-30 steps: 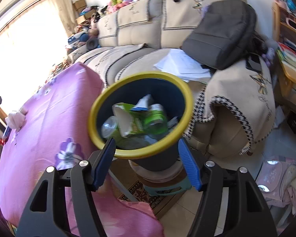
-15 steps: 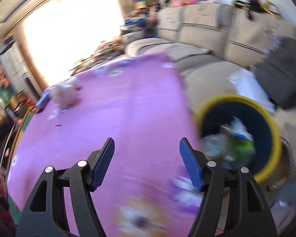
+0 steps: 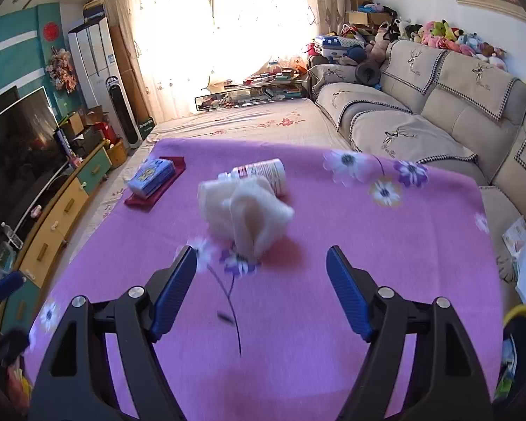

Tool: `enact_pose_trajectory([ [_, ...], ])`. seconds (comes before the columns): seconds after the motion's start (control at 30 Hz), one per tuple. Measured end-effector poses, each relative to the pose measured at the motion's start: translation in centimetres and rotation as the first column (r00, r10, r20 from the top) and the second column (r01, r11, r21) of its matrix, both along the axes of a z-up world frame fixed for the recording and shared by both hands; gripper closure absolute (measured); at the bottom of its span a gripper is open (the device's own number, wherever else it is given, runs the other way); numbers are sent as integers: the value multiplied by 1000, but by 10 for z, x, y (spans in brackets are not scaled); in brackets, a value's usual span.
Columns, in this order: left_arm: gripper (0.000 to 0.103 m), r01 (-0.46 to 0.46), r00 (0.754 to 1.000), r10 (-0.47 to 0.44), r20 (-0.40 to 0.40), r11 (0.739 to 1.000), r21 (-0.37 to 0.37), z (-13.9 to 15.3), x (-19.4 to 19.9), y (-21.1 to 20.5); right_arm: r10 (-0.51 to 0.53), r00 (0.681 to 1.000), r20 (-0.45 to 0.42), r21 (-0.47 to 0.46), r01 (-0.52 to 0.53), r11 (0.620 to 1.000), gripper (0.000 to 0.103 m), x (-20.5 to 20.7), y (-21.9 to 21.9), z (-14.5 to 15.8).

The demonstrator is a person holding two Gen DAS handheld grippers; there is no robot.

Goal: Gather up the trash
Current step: 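Reach the right tool to the white cloth wipe and grasp it, then carry the white wipe over the bin and open the right tool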

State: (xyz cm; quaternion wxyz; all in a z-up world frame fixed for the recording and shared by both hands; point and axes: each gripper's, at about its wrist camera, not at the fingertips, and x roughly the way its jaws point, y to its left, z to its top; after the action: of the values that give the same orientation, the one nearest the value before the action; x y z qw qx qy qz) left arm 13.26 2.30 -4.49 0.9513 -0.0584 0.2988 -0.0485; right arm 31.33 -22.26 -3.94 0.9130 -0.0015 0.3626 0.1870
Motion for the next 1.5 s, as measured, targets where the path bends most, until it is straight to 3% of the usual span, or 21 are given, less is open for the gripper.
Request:
enact_pose_trajectory([
  [0.23,5,-10,1000,9,-17,1000,-21,-2,-3,8,-52,997,-60,-54,49,997,31,54,20,-21],
  [0.43,5,-6,999,5,-31,999,-33,-6,-4,6,-28,988,-154,-30,24,999,31,79,30,-39],
  [0.47,5,-4,999,3,-33,999,-32,-6,-4,5,-21,985,-172,-18,19,1000,43,80,31,-42],
  [0.5,5,0,999,-1,-35,1000,-30,-6,-4,3,-16,982,-187,-8,15,1000,67,77,31,-43],
  [0.57,5,7,999,-7,-37,1000,-23,-6,-4,-1,-8,978,-210,11,11,1000,91,73,28,-45],
  [0.9,5,42,998,-42,-41,999,-14,-6,-7,-22,31,993,-111,60,-25,998,93,-26,-9,-3],
  [1.17,5,93,995,-93,-40,996,7,-3,-11,-50,-119,991,-58,130,126,983,93,-112,-99,13],
  [1.33,5,115,993,-115,-30,993,18,-1,-16,-67,-318,947,-53,105,322,941,92,-144,-182,6],
  [1.5,5,134,990,-133,-39,991,19,-3,-16,-85,-508,859,-68,65,512,857,90,-159,-265,-13],
])
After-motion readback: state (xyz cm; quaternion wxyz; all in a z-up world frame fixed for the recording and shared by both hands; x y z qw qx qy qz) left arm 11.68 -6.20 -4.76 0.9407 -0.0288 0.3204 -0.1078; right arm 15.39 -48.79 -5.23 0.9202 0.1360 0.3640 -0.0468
